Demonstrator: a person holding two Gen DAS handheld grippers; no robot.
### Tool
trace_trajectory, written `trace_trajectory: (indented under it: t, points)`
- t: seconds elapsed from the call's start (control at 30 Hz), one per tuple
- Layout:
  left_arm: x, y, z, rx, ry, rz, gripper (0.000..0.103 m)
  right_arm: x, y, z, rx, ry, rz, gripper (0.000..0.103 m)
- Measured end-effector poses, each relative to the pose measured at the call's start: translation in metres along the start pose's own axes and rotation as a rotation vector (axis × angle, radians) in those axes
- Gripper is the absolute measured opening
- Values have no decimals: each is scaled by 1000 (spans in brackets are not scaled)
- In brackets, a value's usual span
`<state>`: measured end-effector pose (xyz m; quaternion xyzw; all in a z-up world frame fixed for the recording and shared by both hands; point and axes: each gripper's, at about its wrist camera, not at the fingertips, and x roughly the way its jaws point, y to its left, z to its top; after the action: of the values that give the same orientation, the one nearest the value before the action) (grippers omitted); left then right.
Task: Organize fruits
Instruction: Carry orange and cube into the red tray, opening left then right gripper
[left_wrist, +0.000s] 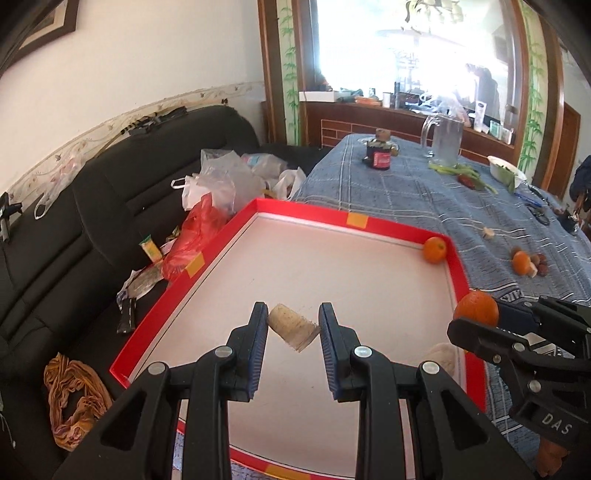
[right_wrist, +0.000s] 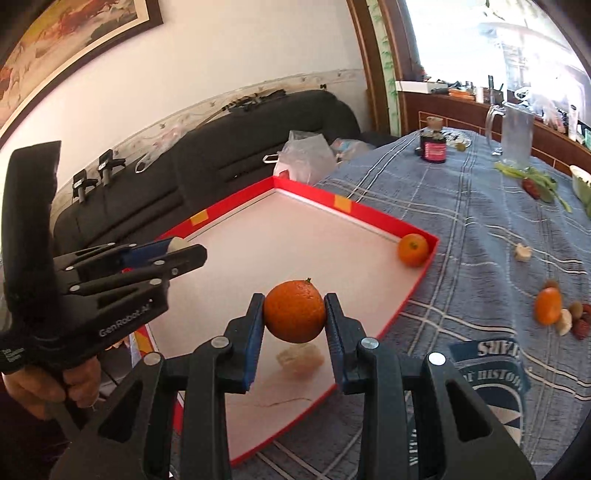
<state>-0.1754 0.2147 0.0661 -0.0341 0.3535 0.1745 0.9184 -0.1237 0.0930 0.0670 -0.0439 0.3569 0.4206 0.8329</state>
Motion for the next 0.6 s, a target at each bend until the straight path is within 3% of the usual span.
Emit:
trace_trajectory:
  t: [0.6]
  points:
    - [27,-3,-8,19,105,57,28,18,-8,-12,17,55,38,35]
